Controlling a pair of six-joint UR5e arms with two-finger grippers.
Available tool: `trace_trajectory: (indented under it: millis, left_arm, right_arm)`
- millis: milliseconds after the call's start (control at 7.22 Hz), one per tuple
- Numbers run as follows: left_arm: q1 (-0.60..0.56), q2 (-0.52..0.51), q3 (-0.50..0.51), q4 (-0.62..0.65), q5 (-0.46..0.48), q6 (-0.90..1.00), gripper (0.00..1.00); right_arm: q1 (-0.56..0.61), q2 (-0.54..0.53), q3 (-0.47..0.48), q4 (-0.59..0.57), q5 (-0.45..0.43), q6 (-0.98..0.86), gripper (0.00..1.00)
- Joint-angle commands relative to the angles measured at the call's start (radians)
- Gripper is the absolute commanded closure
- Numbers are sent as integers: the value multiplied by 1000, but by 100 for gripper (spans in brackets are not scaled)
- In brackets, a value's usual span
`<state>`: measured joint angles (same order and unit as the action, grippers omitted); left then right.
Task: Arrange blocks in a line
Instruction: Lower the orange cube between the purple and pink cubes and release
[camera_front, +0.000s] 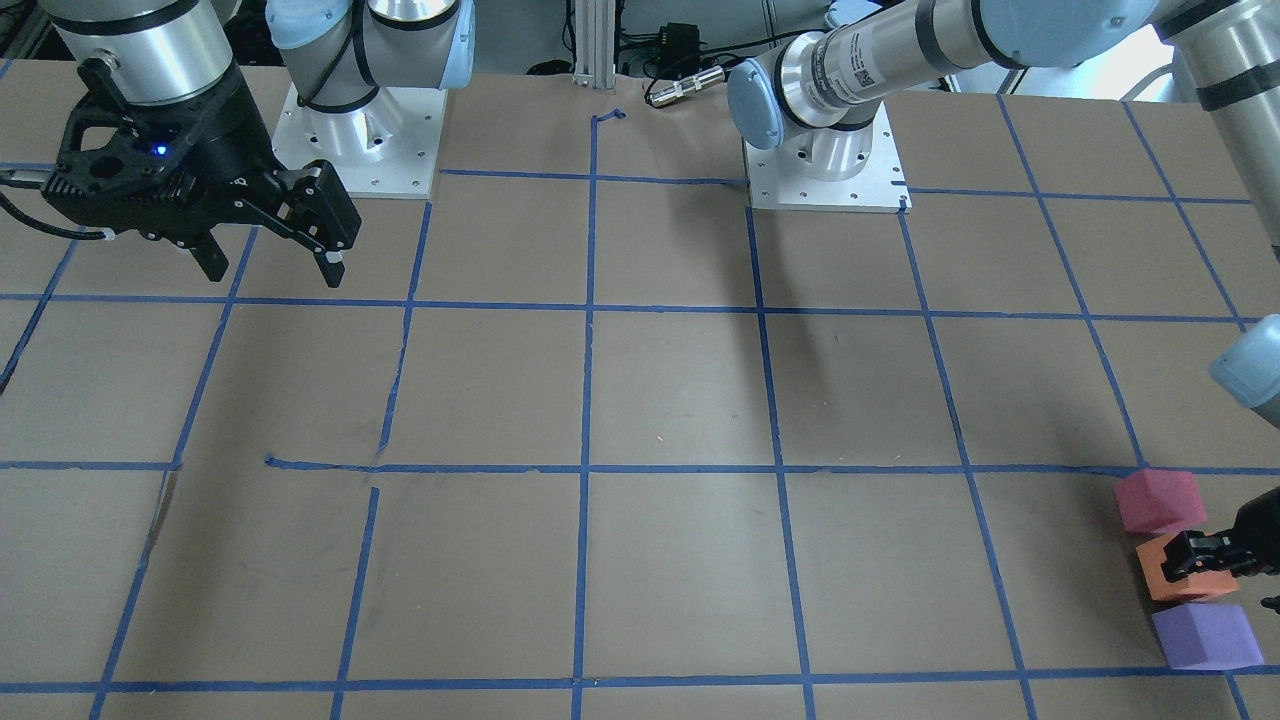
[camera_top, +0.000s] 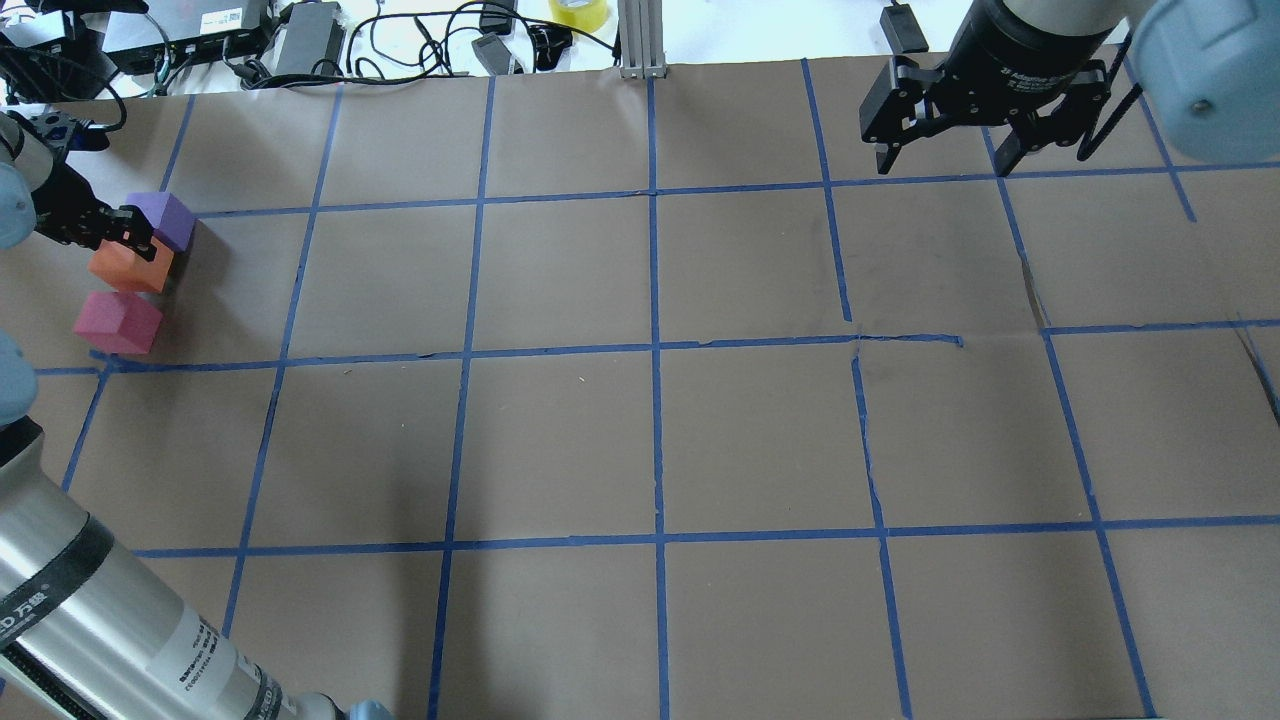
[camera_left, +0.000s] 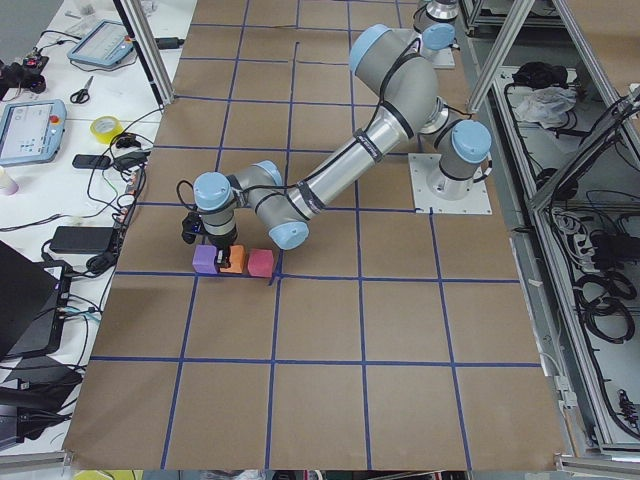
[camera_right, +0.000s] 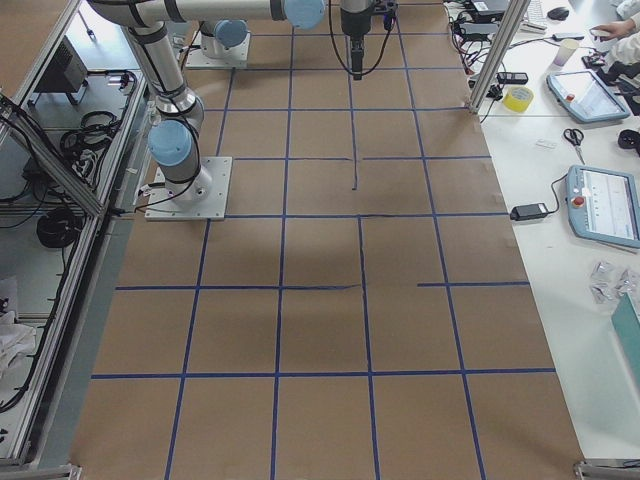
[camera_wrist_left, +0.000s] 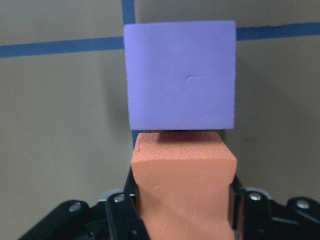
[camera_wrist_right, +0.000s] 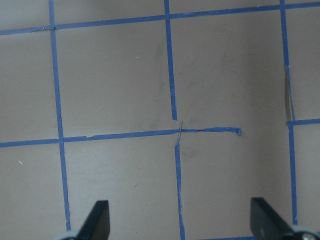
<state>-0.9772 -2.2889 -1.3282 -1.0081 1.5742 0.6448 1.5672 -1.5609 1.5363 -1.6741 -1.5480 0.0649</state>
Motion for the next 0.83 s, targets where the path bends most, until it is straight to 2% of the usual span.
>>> trace_trajectory:
  millis: [0, 277, 416, 554, 693]
  left_arm:
    - [0, -10, 0, 6, 0, 15, 80]
    - [0, -12, -2, 8, 0, 15, 80]
    - [0, -12, -5, 6, 1, 13, 65]
    - [0, -14, -6, 6, 3, 13, 55]
    - [0, -15, -9, 6, 7, 13, 1]
  right_arm:
    - [1, 1, 1, 16, -1, -1, 0]
    - [1, -2, 4, 14, -6, -1, 0]
    - [1, -2, 4, 7, -4, -1, 0]
    - [1, -2, 4, 13, -6, -1, 0]
    - [-1, -2, 2, 10, -6, -1, 0]
